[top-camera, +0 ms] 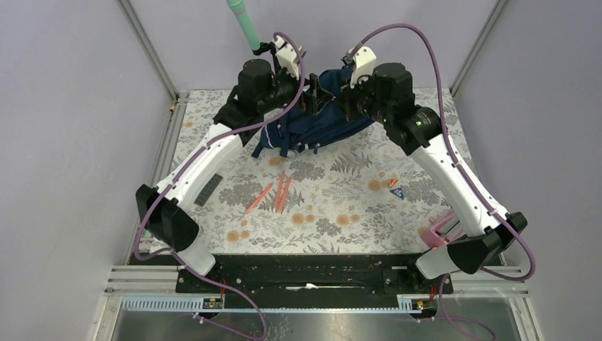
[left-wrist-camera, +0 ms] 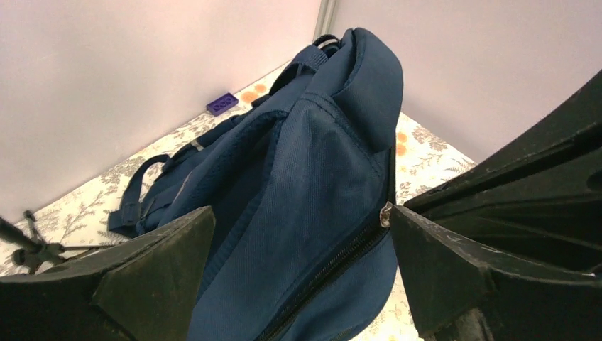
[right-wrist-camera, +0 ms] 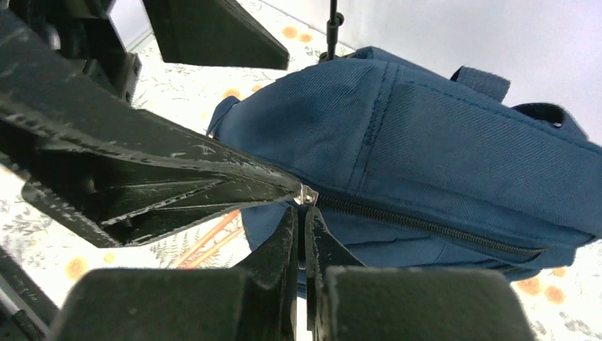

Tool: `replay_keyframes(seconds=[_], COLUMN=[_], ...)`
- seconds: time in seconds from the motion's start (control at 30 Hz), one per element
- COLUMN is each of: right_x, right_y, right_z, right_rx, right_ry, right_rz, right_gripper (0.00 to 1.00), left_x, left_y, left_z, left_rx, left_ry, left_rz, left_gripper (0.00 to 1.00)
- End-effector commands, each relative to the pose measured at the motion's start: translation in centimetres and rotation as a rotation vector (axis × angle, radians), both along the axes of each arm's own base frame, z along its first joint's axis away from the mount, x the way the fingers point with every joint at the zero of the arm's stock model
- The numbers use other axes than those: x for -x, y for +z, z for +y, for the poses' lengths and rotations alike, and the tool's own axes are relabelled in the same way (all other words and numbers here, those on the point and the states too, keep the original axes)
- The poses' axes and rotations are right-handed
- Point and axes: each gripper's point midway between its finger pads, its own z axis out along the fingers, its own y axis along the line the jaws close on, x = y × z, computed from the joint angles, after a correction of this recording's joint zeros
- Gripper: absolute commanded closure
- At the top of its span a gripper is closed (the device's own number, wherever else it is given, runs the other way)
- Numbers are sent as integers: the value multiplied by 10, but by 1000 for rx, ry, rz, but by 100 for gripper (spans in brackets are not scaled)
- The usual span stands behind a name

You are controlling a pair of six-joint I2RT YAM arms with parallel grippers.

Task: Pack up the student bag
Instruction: Zip the student bag at the center of the board.

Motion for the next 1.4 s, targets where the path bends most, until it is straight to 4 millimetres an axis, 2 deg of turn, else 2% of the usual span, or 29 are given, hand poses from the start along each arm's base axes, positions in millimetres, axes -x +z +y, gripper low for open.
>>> replay_keyframes(seconds=[0.0,0.23,0.33,0.57,0.63,0.77,0.83,0.87,0.9,1.03,1.13,1.2,1.27,1.37], right_x=[7,11,12,3,-2,-19,-28,-31,-32,-25,-10,-1,2,5], right_y=[91,82,78,82,89,106,117,122,129,159,165,153,132,86], right_z=[10,8,6,-11,-18,-47,-64,-72,-77,-85,-73,-58,-46,-26], right_rx=[-124,-119,-101,-68,-61,-25,14,33,46,89,101,104,134,244], right_ry=[123,184,193,136,103,-50,-144,-183,-206,-210,-98,-4,51,95], right_rz=[-236,-211,-202,-229,-251,-296,-326,-340,-359,-409,-402,-357,-306,-225], right_gripper=[100,100,100,100,100,100,100,100,100,100,100,100,100,100], left_x=[-13,-40,-36,-23,-14,3,7,8,8,7,1,-7,-13,-18], left_y=[37,43,49,36,34,48,64,73,82,122,140,141,137,128], left_z=[-3,-4,-15,-44,-51,-57,-55,-53,-52,-41,-34,-30,-27,-23], left_rx=[72,127,169,222,222,246,277,292,311,420,517,556,588,622], left_ry=[-32,17,-60,-237,-301,-385,-388,-380,-369,-297,-227,-178,-142,-104], left_rz=[-40,-60,-55,19,28,13,-16,-31,-48,-103,-102,-88,-66,-45], left_gripper=[1,1,1,1,10,61,84,94,100,100,100,100,100,100])
